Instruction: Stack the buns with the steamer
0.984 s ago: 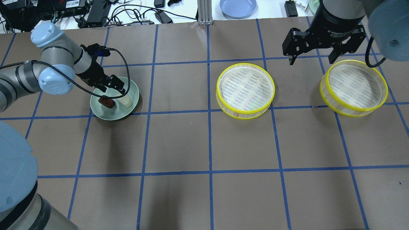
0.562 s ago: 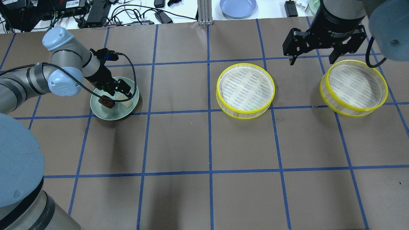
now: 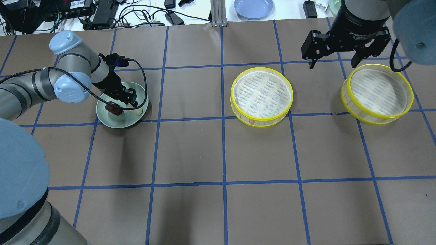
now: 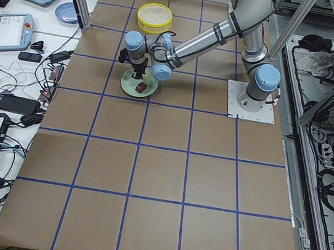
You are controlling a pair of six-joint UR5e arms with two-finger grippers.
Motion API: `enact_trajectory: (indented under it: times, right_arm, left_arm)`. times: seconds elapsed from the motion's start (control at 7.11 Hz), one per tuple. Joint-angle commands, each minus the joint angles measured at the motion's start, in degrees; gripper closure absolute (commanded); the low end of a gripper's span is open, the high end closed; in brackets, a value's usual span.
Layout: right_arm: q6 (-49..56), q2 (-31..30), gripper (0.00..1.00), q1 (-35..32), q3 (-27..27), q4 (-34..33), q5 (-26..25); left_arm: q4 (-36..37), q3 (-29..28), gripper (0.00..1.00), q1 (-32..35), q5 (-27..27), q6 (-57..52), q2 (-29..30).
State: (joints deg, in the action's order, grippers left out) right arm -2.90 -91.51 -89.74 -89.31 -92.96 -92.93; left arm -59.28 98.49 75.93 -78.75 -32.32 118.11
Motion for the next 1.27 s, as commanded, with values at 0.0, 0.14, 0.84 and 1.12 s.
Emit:
enact_trajectory:
  times: [0.0,0.14,0.84,1.12]
  right_arm:
    - [0.00,0.02,0.00,0.00,-0.07,0.06,0.03]
    - [0.00,0.02,0.00,0.00,-0.07,-0.03,-0.15]
    - [0.00,0.02,0.00,0.00,-0.07,-0.03,-0.06]
    - [0.09,0.02,0.00,0.26,0.02,-0.11,-0.24]
  left_arm:
    - [0.30,-1.62,1.00,0.09,1.14,6.77,-2.17]
    - [0.22,-3.64,1.00,1.75,4.19,14.83,-3.32]
    - [13.78,-6.56,1.00,17.74,21.58,52.47,-1.76]
    - [17.69,-6.56,1.00,23.35,22.68,57.26,1.31]
